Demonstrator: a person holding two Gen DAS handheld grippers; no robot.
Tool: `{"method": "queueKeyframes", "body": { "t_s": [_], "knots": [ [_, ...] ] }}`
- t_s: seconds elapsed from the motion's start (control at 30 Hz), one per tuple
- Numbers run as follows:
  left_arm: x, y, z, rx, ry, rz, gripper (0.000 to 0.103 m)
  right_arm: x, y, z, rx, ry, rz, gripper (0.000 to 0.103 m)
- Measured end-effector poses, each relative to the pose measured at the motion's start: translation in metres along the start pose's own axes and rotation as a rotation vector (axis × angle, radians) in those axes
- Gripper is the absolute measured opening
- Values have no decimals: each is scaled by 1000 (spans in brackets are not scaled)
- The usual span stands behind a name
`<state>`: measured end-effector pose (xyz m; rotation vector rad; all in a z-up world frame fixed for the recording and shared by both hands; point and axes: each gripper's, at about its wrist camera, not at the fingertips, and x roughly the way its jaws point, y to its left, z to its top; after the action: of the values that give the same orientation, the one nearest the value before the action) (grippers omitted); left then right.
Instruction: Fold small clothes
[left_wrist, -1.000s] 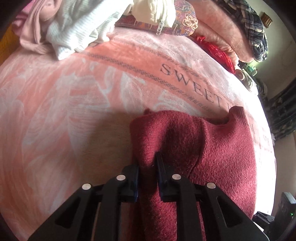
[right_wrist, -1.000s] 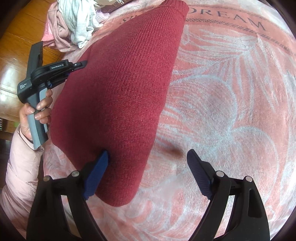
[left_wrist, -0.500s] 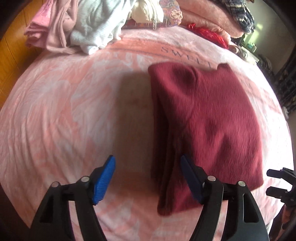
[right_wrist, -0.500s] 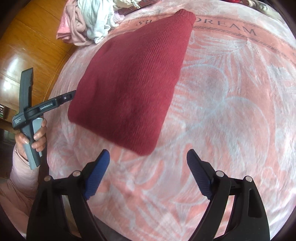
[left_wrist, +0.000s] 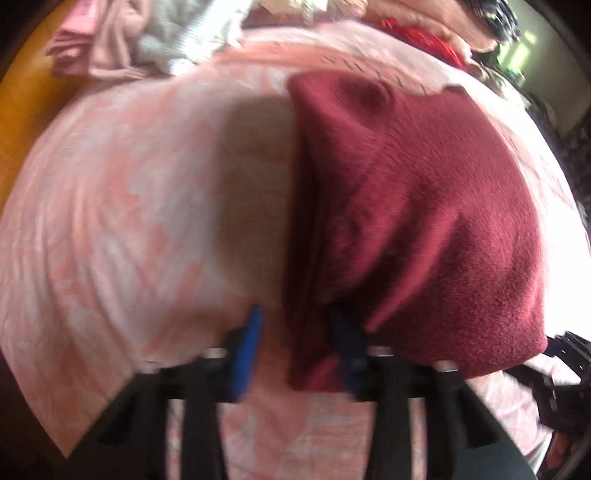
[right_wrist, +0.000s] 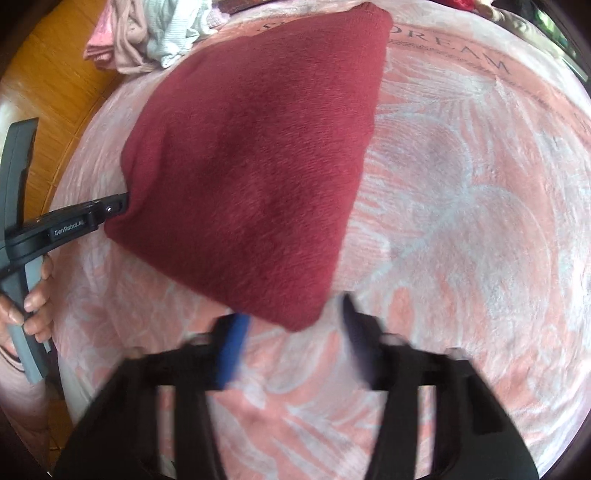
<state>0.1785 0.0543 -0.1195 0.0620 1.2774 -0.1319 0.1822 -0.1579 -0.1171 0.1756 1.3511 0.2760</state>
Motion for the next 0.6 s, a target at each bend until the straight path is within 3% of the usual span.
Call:
{"method": "queueKeyframes", "body": {
  "t_s": [0.07,0.23,0.33,0.4,0.5,0.57,0.6],
  "knots": [
    [-1,-8,4,38,-7,42,12,-4,-10,1,37,7,71,14],
    [4,-6,7,53,-5,64,12,-8,-21,-12,35,24,59,1],
    [14,-6,3,63,-14,80,13,11,-38,-20,82,68,13,0],
    [16,-2,3,45,-22,73,15,7,-46,-23,108,33,79,0],
    [9,7,2,14,-26,33,21,-15,-51,-22,110,-7,80,0],
    [2,12,3,-12,-30,20,38,-35,-53,-17,110,-41,90,8],
    [-5,17,3,-30,-33,6,40,-47,-53,-11,107,-60,102,13]
  ]
}}
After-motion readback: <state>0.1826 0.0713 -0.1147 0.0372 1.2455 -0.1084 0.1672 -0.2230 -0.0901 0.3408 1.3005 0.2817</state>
